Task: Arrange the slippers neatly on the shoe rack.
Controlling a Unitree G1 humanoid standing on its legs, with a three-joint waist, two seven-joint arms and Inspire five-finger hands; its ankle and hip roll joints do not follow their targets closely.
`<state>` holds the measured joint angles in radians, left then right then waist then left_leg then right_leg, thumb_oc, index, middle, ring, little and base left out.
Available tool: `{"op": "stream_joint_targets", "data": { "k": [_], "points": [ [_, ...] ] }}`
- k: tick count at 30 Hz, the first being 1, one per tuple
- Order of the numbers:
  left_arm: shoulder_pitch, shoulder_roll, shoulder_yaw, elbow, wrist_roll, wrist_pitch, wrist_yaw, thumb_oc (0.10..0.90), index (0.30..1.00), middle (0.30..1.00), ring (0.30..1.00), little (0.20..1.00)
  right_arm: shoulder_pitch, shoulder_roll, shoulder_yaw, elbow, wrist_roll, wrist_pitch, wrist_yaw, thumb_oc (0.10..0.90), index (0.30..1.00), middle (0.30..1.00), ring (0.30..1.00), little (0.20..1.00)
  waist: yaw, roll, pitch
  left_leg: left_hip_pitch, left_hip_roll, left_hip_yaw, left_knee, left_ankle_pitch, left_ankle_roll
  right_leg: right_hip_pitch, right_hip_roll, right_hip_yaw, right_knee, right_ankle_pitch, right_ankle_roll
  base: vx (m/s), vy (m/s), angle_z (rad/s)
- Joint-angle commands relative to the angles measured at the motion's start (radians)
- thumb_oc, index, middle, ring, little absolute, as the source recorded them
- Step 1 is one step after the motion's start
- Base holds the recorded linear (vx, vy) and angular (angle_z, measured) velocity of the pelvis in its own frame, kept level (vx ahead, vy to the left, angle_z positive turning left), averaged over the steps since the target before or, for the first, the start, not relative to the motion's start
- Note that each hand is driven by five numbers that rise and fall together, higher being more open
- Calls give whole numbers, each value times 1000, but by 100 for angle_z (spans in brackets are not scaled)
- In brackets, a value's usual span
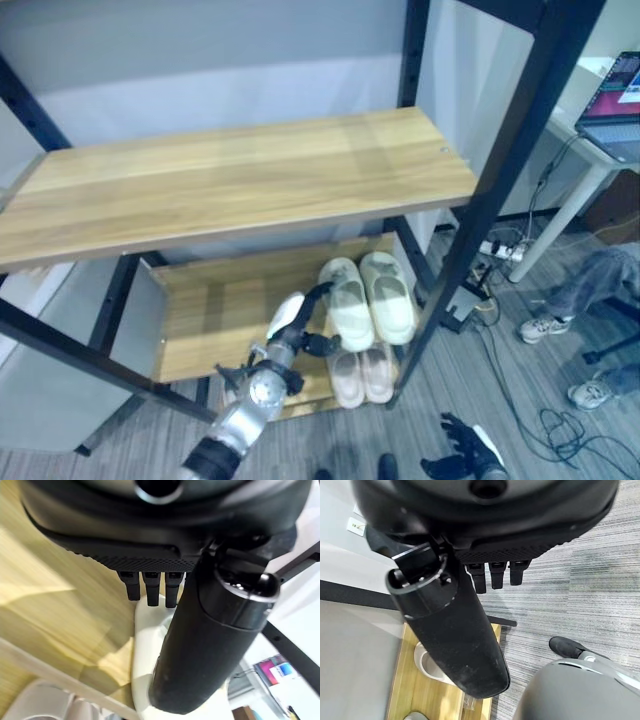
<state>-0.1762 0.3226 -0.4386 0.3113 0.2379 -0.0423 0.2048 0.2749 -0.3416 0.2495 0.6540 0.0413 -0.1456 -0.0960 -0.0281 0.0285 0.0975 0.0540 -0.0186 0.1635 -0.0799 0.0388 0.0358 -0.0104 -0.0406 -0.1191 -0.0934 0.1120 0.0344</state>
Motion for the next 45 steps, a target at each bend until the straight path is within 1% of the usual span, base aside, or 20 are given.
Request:
{"op": "stream_joint_targets", "data": {
  "k": [1, 6, 8, 12, 15, 19, 20, 23, 25, 29, 30, 31, 33, 36, 38, 40, 42, 43, 44, 45],
  "points": [
    [-204, -73, -12, 60, -27, -74, 24, 800, 900, 900, 900, 900, -34, -55, -5, -34, 16, -52, -14, 800, 900, 900, 900, 900, -9, 6, -18, -23, 9, -66, -7, -42, -52, 47, 16, -27, 37, -132, 68, 0, 0, 0],
    [-216, -78, -18, 79, -28, -72, 28, 800, 900, 900, 900, 900, -34, -56, -7, -26, 16, -51, -16, 800, 900, 900, 900, 900, -15, 10, -19, -23, 8, -60, -7, -43, -52, 45, 15, -23, 36, -131, 68, 0, 0, 0],
    [-207, -62, -7, 75, -7, -71, 35, 800, 900, 900, 900, 900, -29, -51, -7, -16, 15, -53, -16, 800, 900, 900, 900, 900, -13, 12, -22, -20, 8, -59, -7, -43, -53, 48, 17, -25, 35, -132, 68, 0, 0, 0],
    [-180, -3, 43, 35, 54, -66, 50, 800, 900, 900, 900, 900, -25, -43, -14, 2, 11, -51, -12, 800, 900, 900, 900, 900, -4, 12, -28, -16, 9, -62, -7, -43, -54, 54, 17, -28, 36, -136, 65, 0, 0, 0],
    [-113, 64, 107, -45, 104, -75, 46, 800, 900, 900, 900, 900, -20, -37, -21, 11, 2, -51, -5, 800, 900, 900, 900, 900, 12, 11, -35, -14, 8, -68, -7, -41, -56, 60, 18, -37, 36, -138, 64, 0, 0, 0],
    [-18, 115, 188, -138, 106, -92, 32, 800, 900, 900, 900, 900, -26, -28, -29, 37, -9, -48, 0, 800, 900, 900, 900, 900, 33, 9, -42, -14, 6, -78, -7, -37, -56, 63, 17, -47, 37, -139, 63, -14, -3, 3],
    [-14, 116, 190, -143, 106, -91, 30, 800, 900, 900, 900, 900, -26, -28, -27, 38, -9, -48, 0, 800, 900, 900, 900, 900, 32, 8, -43, -14, 6, -78, -7, -37, -56, 63, 17, -47, 36, -139, 63, 0, 0, 0],
    [73, 135, 262, -235, 43, -116, 8, 800, 900, 900, 900, 900, -33, -22, -34, 61, -14, -46, 0, 800, 900, 900, 900, 900, 49, 9, -48, -13, 3, -85, -7, -35, -56, 65, 15, -55, 35, -137, 62, -20, -4, 2],
    [133, 140, 303, -293, -39, -145, -15, 800, 900, 900, 900, 900, -35, -15, -38, 88, -12, -45, 2, 800, 900, 900, 900, 900, 63, 8, -51, -13, 2, -90, -7, -33, -55, 67, 13, -61, 33, -135, 62, -20, -6, 8],
    [285, 161, 367, -449, -275, -214, -108, 800, 900, 900, 900, 900, -51, -13, -42, 145, -12, -46, 0, 800, 900, 900, 900, 900, 88, 12, -56, -14, -2, -96, -7, -33, -54, 71, 11, -69, 23, -129, 64, -10, 6, 14],
    [353, 170, 387, -494, -347, -223, -149, 800, 900, 900, 900, 900, -52, -9, -39, 169, -12, -44, 2, 800, 900, 900, 900, 900, 101, 14, -57, -15, -3, -99, -7, -32, -52, 73, 10, -72, 20, -126, 65, -15, 3, 10],
    [357, 171, 389, -497, -349, -222, -151, 800, 900, 900, 900, 900, -52, -8, -38, 170, -12, -45, 2, 800, 900, 900, 900, 900, 101, 14, -58, -14, -3, -99, -7, -32, -52, 73, 10, -72, 19, -125, 65, -15, -2, 10],
    [443, 192, 408, -549, -421, -227, -205, 800, 900, 900, 900, 900, -57, -3, -31, 217, -21, -41, 8, 800, 900, 900, 900, 900, 119, 15, -56, -14, -3, -109, -7, -31, -51, 77, 9, -77, 19, -126, 64, -8, -7, 9],
    [498, 218, 437, -590, -434, -231, -227, 800, 900, 900, 900, 900, -62, -7, -20, 237, -39, -41, 9, 800, 900, 900, 900, 900, 128, 16, -55, -13, -3, -115, -7, -30, -51, 80, 10, -81, 18, -127, 64, -1, -2, 3],
    [590, 232, 468, -634, -524, -218, -285, 800, 900, 900, 900, 900, -69, -9, -17, 285, -56, -37, 6, 800, 900, 900, 900, 900, 143, 21, -52, -13, -5, -126, -7, -27, -50, 81, 9, -89, 21, -129, 64, -22, 7, 6],
    [652, 231, 482, -629, -592, -207, -319, 800, 900, 900, 900, 900, -67, -12, -15, 301, -62, -36, 10, 800, 900, 900, 900, 900, 149, 22, -51, -13, -5, -131, -7, -27, -50, 83, 6, -97, 23, -129, 64, -14, 1, 14],
    [677, 224, 485, -613, -602, -203, -327, 800, 900, 900, 900, 900, -66, -13, -15, 311, -62, -36, 11, 800, 900, 900, 900, 900, 150, 23, -51, -13, -5, -133, -7, -27, -50, 85, 6, -99, 23, -130, 64, -2, 9, 11],
    [705, 209, 492, -543, -516, -174, -302, 800, 900, 900, 900, 900, -66, -16, -22, 330, -60, -34, 18, 800, 900, 900, 900, 900, 155, 23, -49, -12, -6, -139, -7, -27, -48, 87, 6, -105, 24, -133, 63, 0, 14, 7],
    [705, 209, 492, -542, -516, -174, -302, 800, 900, 900, 900, 900, -66, -16, -22, 330, -60, -34, 18, 800, 900, 900, 900, 900, 155, 23, -49, -12, -6, -139, -7, -27, -48, 87, 6, -105, 24, -133, 63, 0, 19, 5],
    [719, 189, 498, -458, -392, -133, -278, 800, 900, 900, 900, 900, -73, -29, -40, 342, -72, -29, 3, 800, 900, 900, 900, 900, 157, 24, -45, -13, -6, -146, -7, -25, -47, 88, 4, -109, 26, -134, 62, 1, 16, 4]
  ]
}}
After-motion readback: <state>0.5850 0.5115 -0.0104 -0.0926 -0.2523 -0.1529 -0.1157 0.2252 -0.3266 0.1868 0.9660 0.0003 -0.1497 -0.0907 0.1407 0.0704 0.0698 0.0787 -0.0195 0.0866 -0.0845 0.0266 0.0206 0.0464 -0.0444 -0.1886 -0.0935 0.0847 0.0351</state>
